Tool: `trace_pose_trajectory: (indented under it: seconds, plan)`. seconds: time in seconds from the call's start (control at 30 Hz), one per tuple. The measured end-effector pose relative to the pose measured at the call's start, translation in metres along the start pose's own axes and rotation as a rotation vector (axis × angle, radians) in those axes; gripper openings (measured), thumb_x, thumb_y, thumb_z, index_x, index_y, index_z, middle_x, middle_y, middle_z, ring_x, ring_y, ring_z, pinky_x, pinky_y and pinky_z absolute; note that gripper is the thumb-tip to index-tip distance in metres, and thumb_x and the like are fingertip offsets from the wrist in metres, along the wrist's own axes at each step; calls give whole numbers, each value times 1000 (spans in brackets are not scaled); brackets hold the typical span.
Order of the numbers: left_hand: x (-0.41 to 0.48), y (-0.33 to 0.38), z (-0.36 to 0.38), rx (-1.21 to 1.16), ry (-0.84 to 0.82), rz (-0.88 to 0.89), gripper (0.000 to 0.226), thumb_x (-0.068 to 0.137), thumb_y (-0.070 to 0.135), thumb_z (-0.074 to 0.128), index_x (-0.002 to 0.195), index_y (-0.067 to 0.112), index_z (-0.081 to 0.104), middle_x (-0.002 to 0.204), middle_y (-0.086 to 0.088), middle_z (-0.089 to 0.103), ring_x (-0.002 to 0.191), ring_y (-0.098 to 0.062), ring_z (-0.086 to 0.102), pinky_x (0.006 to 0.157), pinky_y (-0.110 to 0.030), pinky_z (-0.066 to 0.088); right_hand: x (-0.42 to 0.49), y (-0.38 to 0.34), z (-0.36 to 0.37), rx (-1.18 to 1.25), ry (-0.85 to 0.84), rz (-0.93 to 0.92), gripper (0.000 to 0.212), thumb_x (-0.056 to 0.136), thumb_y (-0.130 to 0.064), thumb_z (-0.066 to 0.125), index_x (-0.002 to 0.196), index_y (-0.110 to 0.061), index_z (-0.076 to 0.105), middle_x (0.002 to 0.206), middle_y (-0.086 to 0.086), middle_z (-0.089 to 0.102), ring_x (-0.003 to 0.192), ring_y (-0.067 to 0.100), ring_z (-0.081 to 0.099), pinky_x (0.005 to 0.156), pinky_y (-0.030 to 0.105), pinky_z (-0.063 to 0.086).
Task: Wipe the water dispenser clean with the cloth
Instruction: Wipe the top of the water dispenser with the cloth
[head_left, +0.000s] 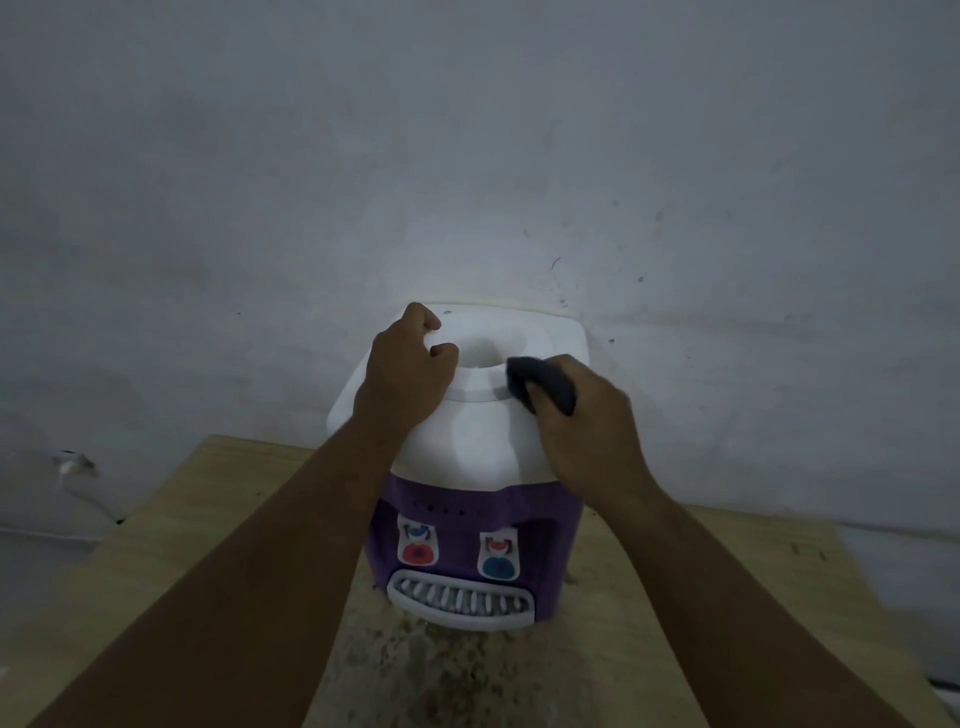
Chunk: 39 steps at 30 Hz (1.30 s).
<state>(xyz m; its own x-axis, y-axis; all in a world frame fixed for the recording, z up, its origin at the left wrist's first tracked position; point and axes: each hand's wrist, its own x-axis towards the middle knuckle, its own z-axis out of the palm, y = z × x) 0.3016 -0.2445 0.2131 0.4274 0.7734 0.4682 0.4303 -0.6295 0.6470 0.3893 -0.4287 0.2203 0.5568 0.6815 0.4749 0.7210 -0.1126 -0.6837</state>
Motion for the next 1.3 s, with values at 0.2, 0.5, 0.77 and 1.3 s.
trace_pose_trajectory:
  seconds: [0.2,0.5,0.77,1.3]
  plan:
    - [-1,-1,-1,-3,-12,1,22,82,18,57,105,18,55,94,2,62,85,-17,56,77,-29,45,-31,5,1,11,-228,-268,23,91,-21,55,108,-26,71,97,-10,66,94,6,55,80,20,43]
    - [-5,3,-1,18,2,10,21,84,19,52,104,18,55,91,2,63,85,-20,58,79,-34,50,-18,29,-10,0,31,-58,19,95,-26,56,108,-22,69,96,-8,62,90,10,55,74,7,38]
    - [-4,2,-1,21,15,30,21,88,17,50,107,14,57,100,-4,67,93,-22,60,83,-31,46,-31,30,-5,8,-111,-403,21,93,-13,63,110,-22,73,102,-4,68,97,11,57,82,22,45]
    - [-7,3,8,251,131,268,23,98,25,42,87,9,55,75,-6,59,70,-24,55,68,-39,46,49,50,4,-157,-21,7,13,96,-18,50,101,-11,60,90,-1,59,79,15,54,59,10,34]
